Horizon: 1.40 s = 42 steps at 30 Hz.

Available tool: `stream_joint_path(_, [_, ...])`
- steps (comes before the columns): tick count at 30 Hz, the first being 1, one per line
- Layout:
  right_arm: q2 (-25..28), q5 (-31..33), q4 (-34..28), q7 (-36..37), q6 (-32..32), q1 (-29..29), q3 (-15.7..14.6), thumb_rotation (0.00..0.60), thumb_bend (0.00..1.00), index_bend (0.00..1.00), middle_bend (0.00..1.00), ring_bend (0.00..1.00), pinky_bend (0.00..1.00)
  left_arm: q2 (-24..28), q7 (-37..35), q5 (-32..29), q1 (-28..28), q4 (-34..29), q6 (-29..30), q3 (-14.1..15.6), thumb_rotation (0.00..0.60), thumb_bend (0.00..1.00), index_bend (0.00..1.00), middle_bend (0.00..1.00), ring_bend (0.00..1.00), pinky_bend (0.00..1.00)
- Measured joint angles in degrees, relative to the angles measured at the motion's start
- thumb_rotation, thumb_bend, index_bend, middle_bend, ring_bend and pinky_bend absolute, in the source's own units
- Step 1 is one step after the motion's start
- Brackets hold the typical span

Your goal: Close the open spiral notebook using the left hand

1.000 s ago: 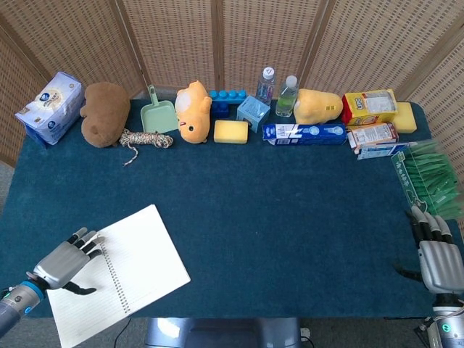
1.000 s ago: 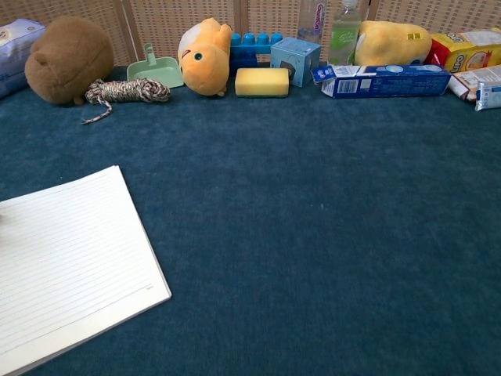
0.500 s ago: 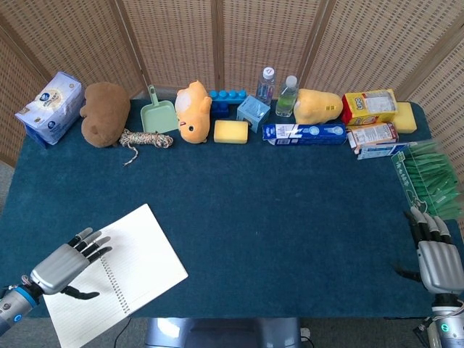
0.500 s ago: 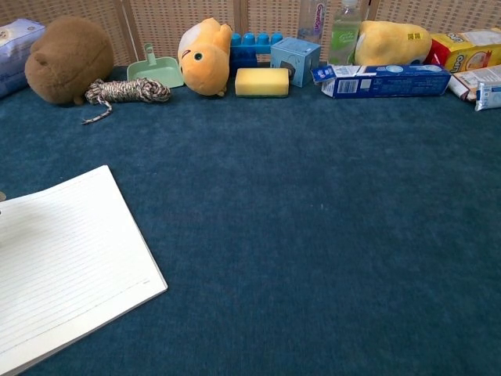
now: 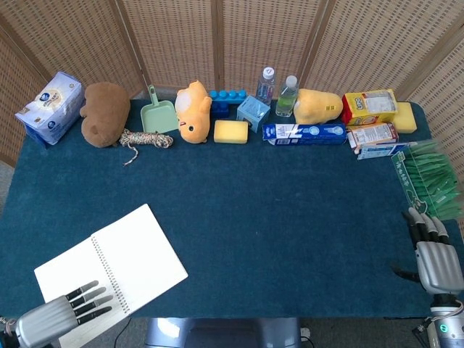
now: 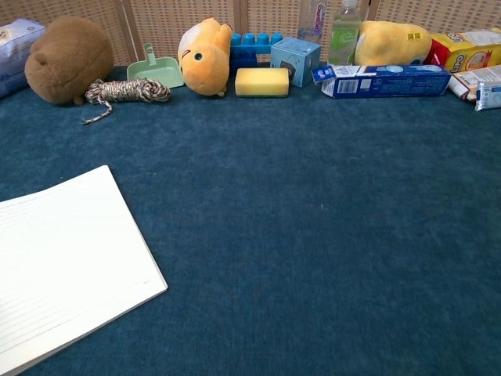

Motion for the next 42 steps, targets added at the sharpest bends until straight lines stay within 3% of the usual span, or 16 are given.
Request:
stream_joint_path(4, [0.14, 0.03, -0.1, 0.23, 0.02, -0.02, 0.02, 0.6, 0.0, 0.0, 0.0, 0.0, 0.02, -0.68, 1.92, 0.74, 2.27, 4.04, 1.4, 1.18, 0.191, 0.06, 0.0, 0.0, 0.0, 0.0])
stream_joint_path(11, [0.31, -0.29, -0.31, 0.47, 0.17, -0.08, -0.09, 0.6, 0.0, 0.0, 0.0, 0.0, 0.02, -2.34, 8.13, 0.84, 5.65, 9.27, 5.0, 0.41, 0.139, 0.06, 0.0, 0.0, 0.0, 0.0])
stream_joint_path(20, [0.54, -0.41, -0.54, 0.92, 0.19, -0.13, -0.16, 0.6, 0.0, 0.0, 0.0, 0.0, 0.02, -3.6, 14.7, 1.82, 6.08, 9.93, 5.58, -0.78, 0.142, 0.06, 0.0, 0.0, 0.0, 0.0])
stream_joint_path(25, [0.76, -0.51, -0.73, 1.3, 0.27, -0.17, -0.16, 0.6, 0.0, 0.0, 0.0, 0.0, 0.02, -3.78, 19.18, 2.84, 5.07, 7.7, 2.58, -1.11, 0.178, 0.06, 0.0, 0.0, 0.0, 0.0])
stream_joint_path(34, [1.49, -0.48, -0.96, 2.98, 0.36, -0.29, -0.02, 0.6, 0.0, 0.0, 0.0, 0.0, 0.02, -3.15, 25.3, 4.11, 2.51, 0.02, -4.26, -1.31, 0.188, 0.07, 0.0, 0.0, 0.0, 0.0])
stream_joint_path(39, [2.05, -0.71, -1.16, 4.24, 0.6, -0.44, 0.02, 0.6, 0.0, 0.0, 0.0, 0.0, 0.02, -2.56, 29.74, 3.76, 1.79, -3.64, -7.96, -1.98, 0.201, 0.15, 0.0, 0.0, 0.0, 0.0])
stream_joint_path(41, [2.23, -0.82, -1.22, 4.46, 0.74, -0.5, 0.03, 0.6, 0.0, 0.0, 0.0, 0.0, 0.02, -2.29, 31.4, 3.47, 1.57, -5.14, -9.49, -2.31, 0.232, 0.16, 0.0, 0.0, 0.0, 0.0])
stream_joint_path(42, [2.29, -0.88, -1.25, 4.6, 0.82, -0.54, 0.03, 0.6, 0.0, 0.0, 0.0, 0.0, 0.02, -2.2, 32.03, 3.38, 1.48, -5.64, -9.98, -2.45, 0.282, 0.16, 0.0, 0.0, 0.0, 0.0])
